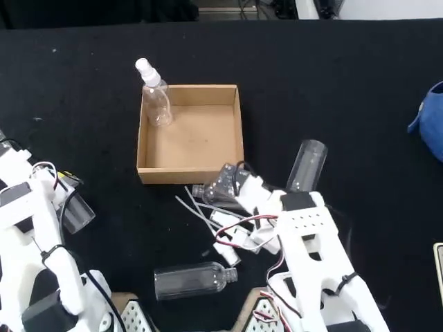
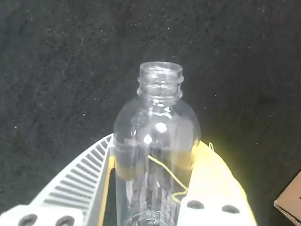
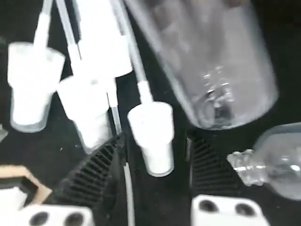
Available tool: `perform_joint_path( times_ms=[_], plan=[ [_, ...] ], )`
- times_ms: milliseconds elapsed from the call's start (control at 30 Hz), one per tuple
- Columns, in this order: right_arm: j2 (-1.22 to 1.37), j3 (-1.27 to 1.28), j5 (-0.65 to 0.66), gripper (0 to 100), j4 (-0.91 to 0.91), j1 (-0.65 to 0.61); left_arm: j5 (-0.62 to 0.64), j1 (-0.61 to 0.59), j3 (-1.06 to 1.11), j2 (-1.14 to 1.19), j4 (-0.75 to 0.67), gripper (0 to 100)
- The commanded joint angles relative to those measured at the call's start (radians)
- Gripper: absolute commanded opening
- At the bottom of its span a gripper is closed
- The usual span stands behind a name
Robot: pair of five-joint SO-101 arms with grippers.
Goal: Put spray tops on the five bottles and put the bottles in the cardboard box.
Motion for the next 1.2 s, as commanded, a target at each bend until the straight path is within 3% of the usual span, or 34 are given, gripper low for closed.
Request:
perform_joint_path(
  times_ms=[0, 367, 533, 567, 900, 1000, 1167],
  plan=[
    [0.058, -0.002, 0.041, 18.1, -0.025, -0.015, 0.011, 0.002, -0.007, -0.041, -0.014, 3],
    [0.058, 0.073, 0.043, 17.4, -0.132, -0.012, 0.009, 0.001, -0.007, -0.041, -0.008, 3],
    [0.056, 0.064, 0.041, 0.5, -0.13, -0.011, 0.009, 0.001, -0.007, -0.041, -0.008, 3],
    [0.056, 0.054, 0.04, 1.6, -0.126, -0.009, 0.009, 0.001, -0.007, -0.041, -0.008, 3],
    [0.056, -0.308, 0.051, 1.1, 0.328, -0.009, 0.009, 0.001, -0.005, -0.041, -0.008, 3],
    [0.056, -0.443, 0.141, 1.1, 0.494, -0.002, 0.008, 0.001, -0.005, -0.041, -0.009, 3],
    [0.056, -0.667, 0.264, 1.1, 0.614, 0.21, 0.008, 0.001, -0.005, -0.041, -0.011, 3]
  ],
)
